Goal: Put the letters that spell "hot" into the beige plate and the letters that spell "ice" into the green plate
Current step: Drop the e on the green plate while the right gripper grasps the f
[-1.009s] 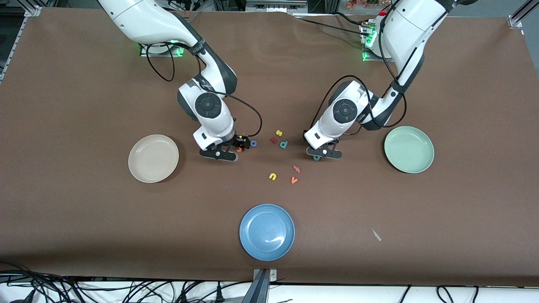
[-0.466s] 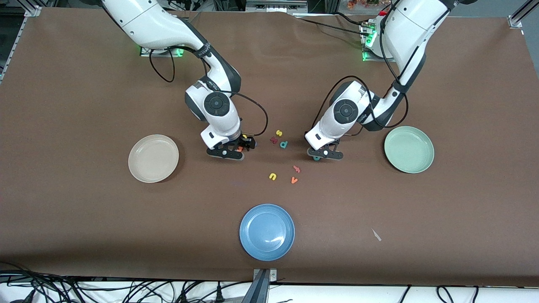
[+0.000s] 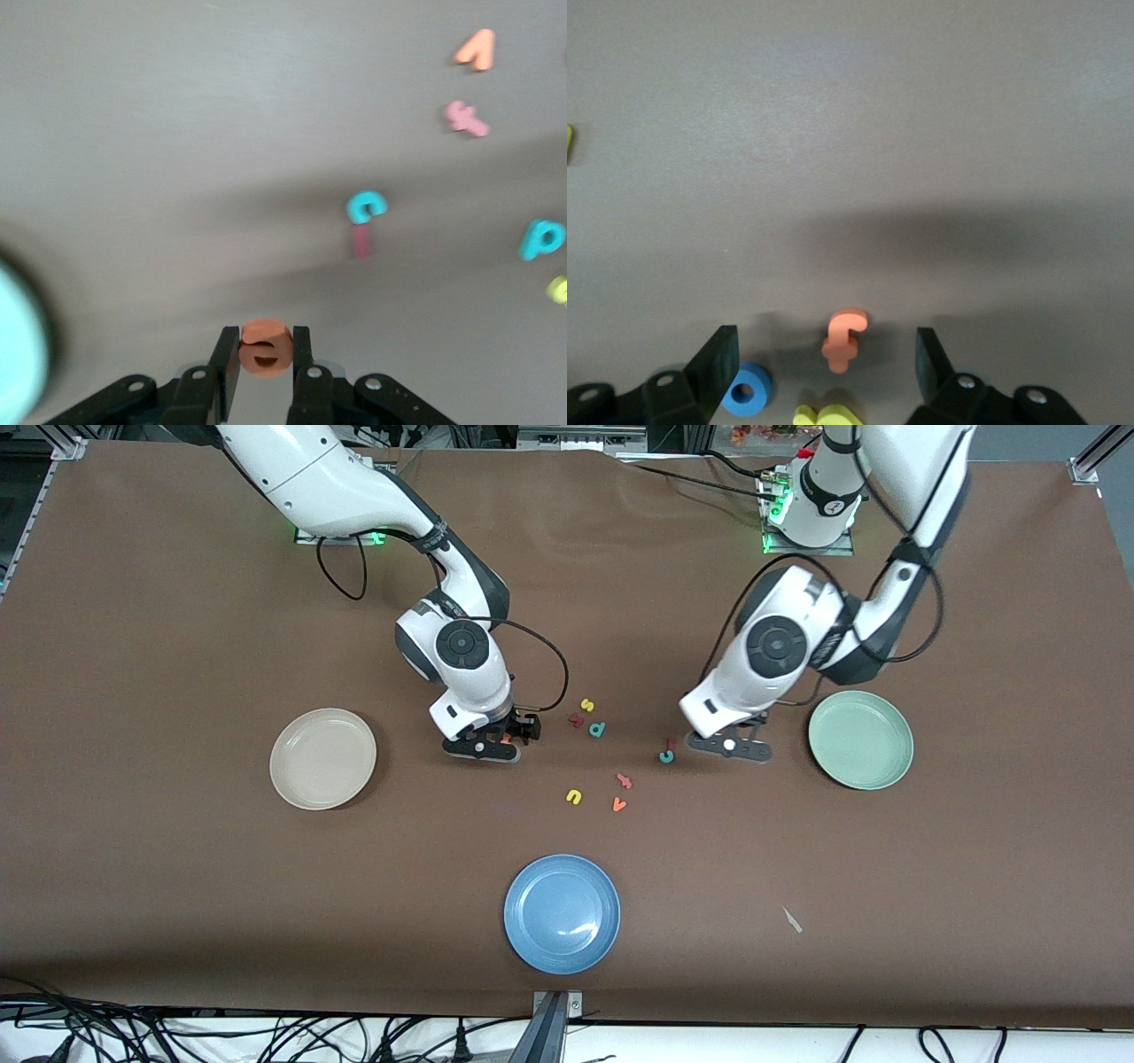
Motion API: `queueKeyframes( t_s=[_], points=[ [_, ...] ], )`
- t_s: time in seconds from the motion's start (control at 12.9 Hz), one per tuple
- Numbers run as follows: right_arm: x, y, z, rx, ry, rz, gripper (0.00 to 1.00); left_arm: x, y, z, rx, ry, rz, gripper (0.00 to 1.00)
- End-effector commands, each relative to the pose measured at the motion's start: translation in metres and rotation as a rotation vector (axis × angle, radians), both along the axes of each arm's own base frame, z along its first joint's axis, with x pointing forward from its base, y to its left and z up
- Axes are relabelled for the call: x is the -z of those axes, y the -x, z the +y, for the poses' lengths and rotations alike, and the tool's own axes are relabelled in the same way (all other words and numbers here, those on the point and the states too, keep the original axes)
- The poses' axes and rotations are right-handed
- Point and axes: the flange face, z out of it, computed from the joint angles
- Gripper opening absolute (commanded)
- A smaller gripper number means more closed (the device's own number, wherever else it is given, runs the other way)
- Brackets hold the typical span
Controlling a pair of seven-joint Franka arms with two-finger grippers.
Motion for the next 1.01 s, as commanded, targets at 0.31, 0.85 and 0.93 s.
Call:
queueKeyframes(
  t_s=[0.31,0.85,0.93],
  points=[
    [0.004,0.006,0.007,-0.005,-0.001,-0.019,0.76,0.005,-0.033,0.156,0.137,0.038,0.061,0.0],
    [0.01,0.007,0.006,-0.029,0.013,-0.022,0.7,0.103,-0.04,0.235,0.09,0.119,0.121,0.0],
    [0.01,0.007,0.006,-0.03,0.013,-0.022,0.69,0.114,-0.039,0.234,0.084,0.126,0.127,0.0]
  ],
)
